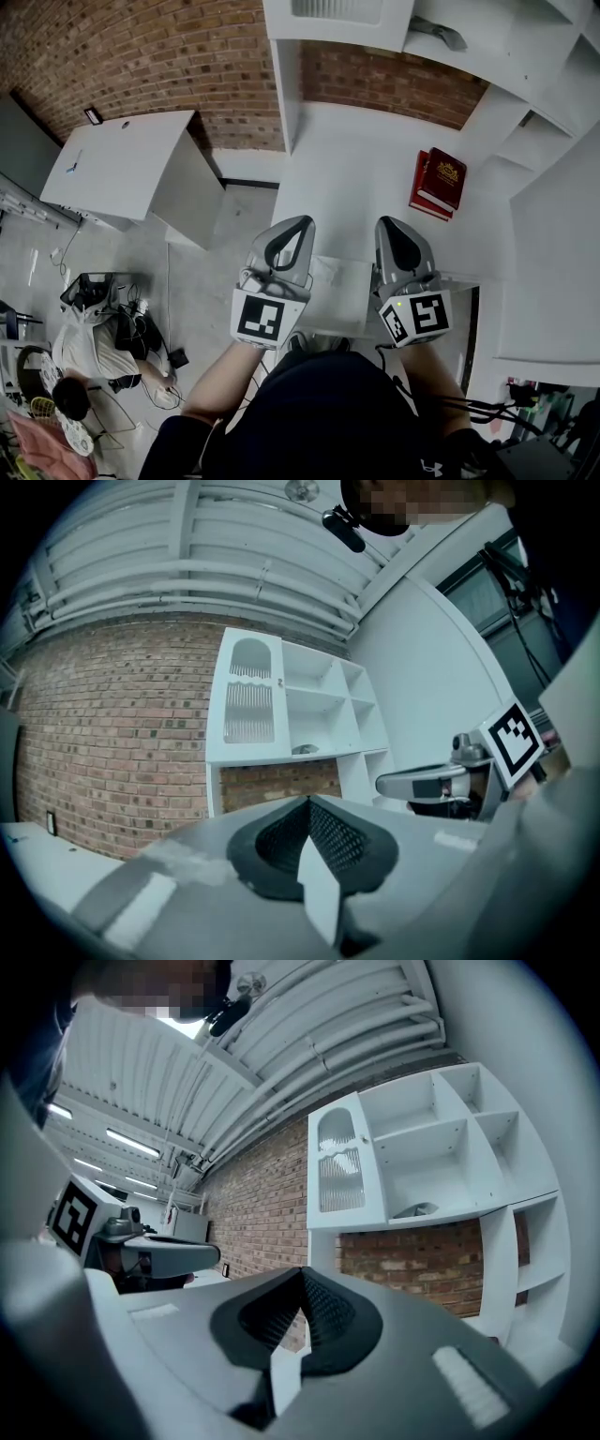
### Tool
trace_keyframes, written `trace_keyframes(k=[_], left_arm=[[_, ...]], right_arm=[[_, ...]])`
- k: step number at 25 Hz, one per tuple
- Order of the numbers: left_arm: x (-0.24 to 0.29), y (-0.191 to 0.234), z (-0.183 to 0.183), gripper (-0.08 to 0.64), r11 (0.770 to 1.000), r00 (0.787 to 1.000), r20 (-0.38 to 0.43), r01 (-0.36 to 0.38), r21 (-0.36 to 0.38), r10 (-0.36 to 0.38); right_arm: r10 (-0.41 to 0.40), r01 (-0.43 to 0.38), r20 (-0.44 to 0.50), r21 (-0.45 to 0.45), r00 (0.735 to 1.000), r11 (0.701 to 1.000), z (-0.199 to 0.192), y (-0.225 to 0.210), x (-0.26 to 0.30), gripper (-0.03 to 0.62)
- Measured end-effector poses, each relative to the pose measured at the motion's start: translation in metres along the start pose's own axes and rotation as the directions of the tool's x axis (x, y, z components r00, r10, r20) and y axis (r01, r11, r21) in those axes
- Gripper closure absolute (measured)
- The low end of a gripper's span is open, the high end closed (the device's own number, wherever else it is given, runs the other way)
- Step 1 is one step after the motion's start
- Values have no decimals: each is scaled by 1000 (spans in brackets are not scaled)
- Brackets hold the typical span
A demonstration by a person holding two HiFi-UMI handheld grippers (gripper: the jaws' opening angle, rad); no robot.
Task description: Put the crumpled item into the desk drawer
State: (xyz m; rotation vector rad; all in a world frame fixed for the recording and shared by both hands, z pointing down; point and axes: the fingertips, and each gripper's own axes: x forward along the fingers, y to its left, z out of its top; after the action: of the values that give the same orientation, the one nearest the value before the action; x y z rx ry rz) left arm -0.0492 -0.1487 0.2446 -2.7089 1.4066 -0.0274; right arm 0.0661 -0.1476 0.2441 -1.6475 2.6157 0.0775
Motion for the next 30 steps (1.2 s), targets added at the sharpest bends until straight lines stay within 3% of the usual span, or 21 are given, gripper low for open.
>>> trace_keyframes(k=[30], left_arm=[[-5, 0, -9, 558, 1000, 1000, -20, 0, -9, -1]], right_arm=[[12, -11, -23, 26, 1000, 1000, -10, 5, -3, 591]])
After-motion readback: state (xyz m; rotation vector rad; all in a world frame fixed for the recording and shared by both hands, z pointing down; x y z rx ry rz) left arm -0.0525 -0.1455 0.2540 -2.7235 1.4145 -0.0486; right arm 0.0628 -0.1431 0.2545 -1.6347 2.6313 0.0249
